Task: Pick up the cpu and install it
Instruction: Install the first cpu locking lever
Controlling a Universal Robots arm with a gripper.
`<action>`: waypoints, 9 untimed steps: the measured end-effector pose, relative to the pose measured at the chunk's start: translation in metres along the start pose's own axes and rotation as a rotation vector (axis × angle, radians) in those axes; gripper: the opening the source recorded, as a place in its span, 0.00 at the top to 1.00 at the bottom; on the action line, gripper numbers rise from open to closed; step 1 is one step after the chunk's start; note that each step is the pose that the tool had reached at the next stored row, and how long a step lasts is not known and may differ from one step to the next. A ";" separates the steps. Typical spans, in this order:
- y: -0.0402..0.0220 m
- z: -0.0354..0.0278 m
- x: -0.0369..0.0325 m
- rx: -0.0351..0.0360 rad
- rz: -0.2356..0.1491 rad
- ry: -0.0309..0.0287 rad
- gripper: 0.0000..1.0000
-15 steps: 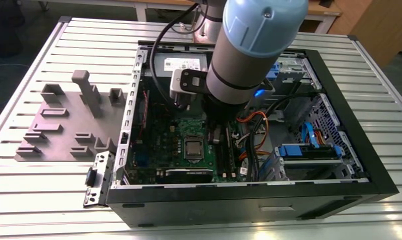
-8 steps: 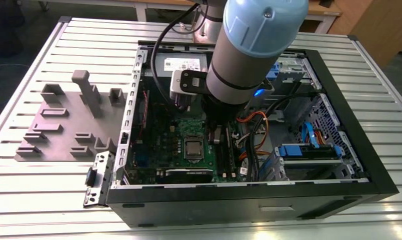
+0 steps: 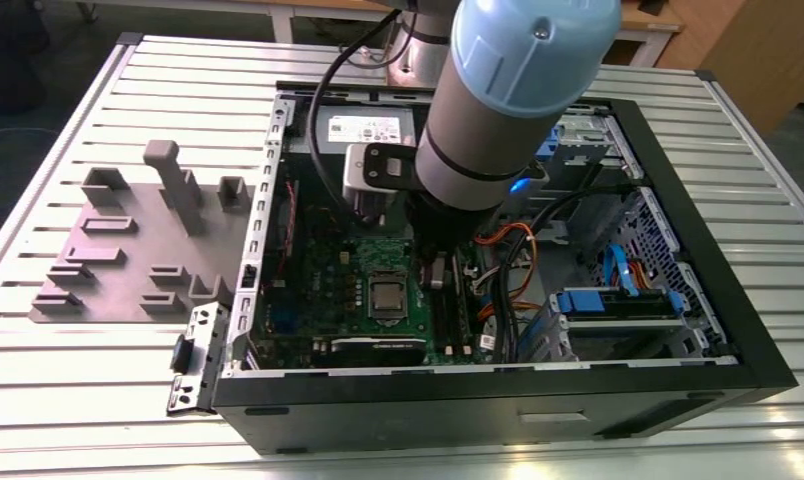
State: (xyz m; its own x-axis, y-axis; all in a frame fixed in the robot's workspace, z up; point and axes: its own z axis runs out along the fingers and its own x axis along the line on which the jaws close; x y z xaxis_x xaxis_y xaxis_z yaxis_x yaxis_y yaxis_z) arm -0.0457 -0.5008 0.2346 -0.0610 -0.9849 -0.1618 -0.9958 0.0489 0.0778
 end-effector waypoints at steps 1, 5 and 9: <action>0.0000 0.0003 0.0001 -0.0006 -0.004 0.0005 0.89; -0.0001 0.0012 0.0002 -0.0005 -0.011 0.0011 0.89; -0.0036 0.0012 0.0000 -0.0016 -0.018 0.0014 0.89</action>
State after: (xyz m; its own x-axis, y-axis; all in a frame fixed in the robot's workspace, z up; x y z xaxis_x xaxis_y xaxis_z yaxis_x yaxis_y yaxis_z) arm -0.0422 -0.5007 0.2331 -0.0433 -0.9859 -0.1618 -0.9966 0.0312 0.0765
